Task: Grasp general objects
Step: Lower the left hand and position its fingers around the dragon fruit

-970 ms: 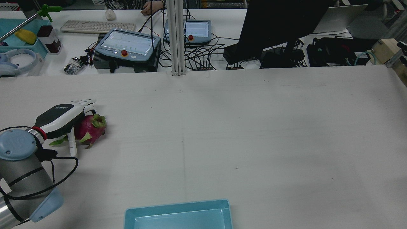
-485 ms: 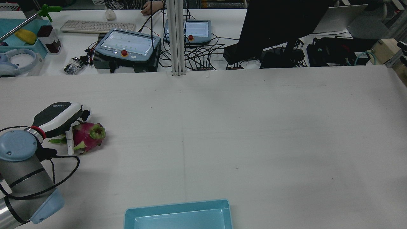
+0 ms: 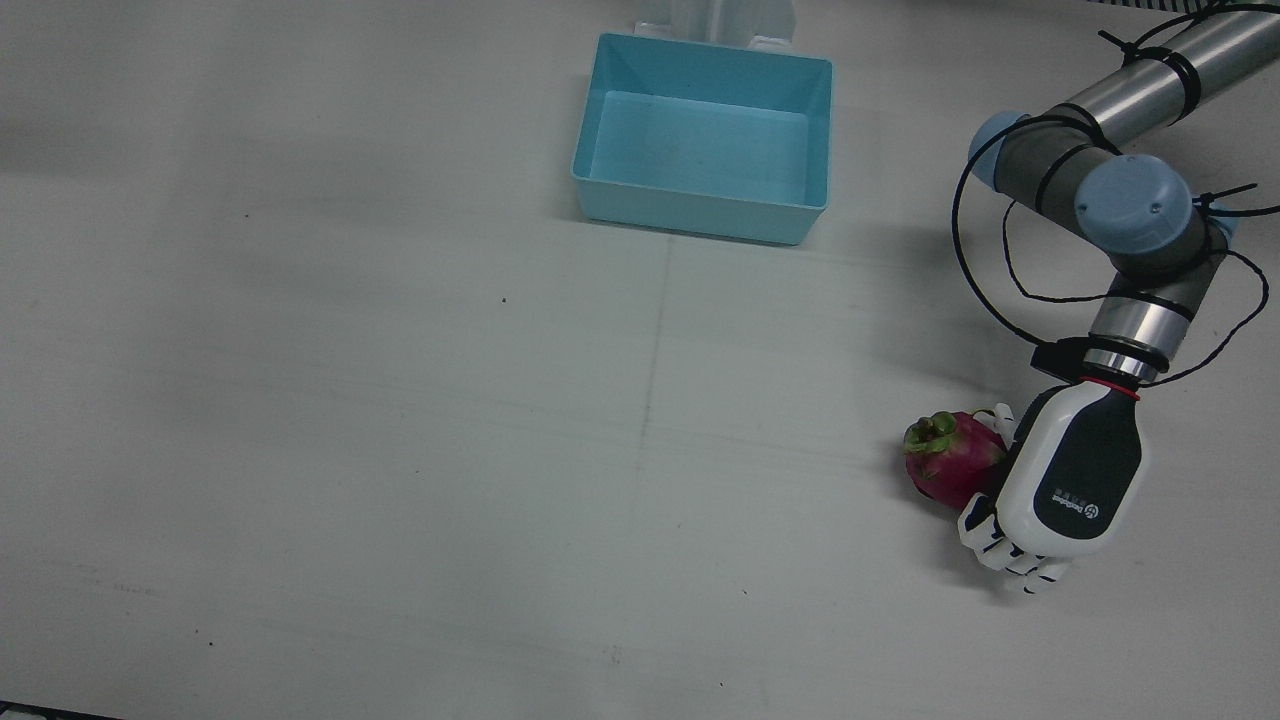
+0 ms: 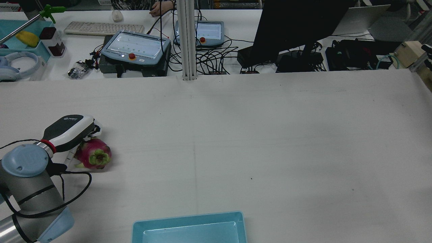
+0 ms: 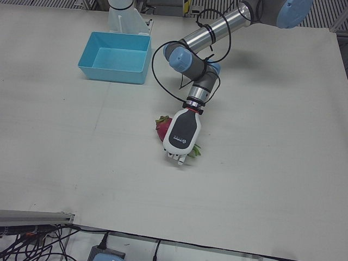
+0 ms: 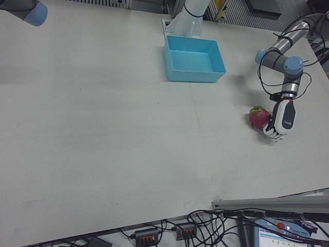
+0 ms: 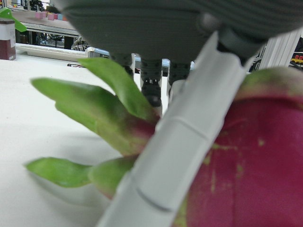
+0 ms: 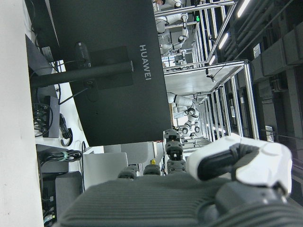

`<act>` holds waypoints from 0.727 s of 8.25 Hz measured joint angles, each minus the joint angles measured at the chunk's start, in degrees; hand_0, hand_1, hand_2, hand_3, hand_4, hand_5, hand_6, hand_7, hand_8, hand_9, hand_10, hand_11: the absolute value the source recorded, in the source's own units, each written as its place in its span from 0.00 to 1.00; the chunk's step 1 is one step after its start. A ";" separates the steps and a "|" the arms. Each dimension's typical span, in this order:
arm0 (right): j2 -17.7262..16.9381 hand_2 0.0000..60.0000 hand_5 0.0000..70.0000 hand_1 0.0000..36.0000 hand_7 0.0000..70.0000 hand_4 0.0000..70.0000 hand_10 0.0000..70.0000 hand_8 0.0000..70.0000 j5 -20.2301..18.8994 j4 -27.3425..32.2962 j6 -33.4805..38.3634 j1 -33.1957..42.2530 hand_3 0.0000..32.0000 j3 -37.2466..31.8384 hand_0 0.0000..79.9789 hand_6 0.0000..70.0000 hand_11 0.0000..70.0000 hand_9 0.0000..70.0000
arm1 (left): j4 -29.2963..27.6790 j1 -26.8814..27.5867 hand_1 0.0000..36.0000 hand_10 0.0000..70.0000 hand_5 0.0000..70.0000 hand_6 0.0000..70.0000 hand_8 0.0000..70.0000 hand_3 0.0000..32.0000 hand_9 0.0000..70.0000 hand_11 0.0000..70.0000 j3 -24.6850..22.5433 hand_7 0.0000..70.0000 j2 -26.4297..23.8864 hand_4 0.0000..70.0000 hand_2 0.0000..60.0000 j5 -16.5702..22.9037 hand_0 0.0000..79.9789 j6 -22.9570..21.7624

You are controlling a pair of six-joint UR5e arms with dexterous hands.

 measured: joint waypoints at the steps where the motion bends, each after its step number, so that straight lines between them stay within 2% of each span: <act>1: 0.00 0.00 0.00 0.00 0.00 0.00 0.00 0.00 0.00 -0.03 0.00 0.00 0.00 0.02 0.00 0.00 0.00 0.00 | 0.20 0.03 1.00 0.42 1.00 1.00 0.79 0.00 0.97 0.65 -0.19 1.00 -0.06 0.72 1.00 -0.01 1.00 0.00; 3: 0.00 0.00 0.00 0.00 0.00 0.00 0.00 0.00 0.00 -0.05 -0.04 0.00 0.00 0.07 0.00 0.00 0.00 0.00 | 1.26 -0.08 1.00 0.57 1.00 1.00 0.82 0.00 1.00 0.84 -1.43 1.00 -0.08 0.72 1.00 0.01 1.00 -0.09; 5: 0.00 0.00 0.00 0.00 0.00 0.00 0.00 0.00 0.00 -0.06 -0.02 0.02 0.00 0.14 0.00 0.00 0.00 0.00 | 3.78 -0.02 1.00 0.67 1.00 1.00 0.86 0.00 1.00 0.99 -3.78 1.00 -0.07 0.72 1.00 0.27 1.00 -0.18; 6: 0.00 0.00 0.00 0.00 0.00 0.00 0.00 0.00 0.00 -0.06 -0.04 0.05 0.00 0.15 0.00 0.00 0.00 0.00 | 6.40 0.08 1.00 0.45 1.00 0.80 0.64 0.00 0.79 0.69 -5.40 1.00 -0.14 0.49 1.00 0.47 0.90 -0.19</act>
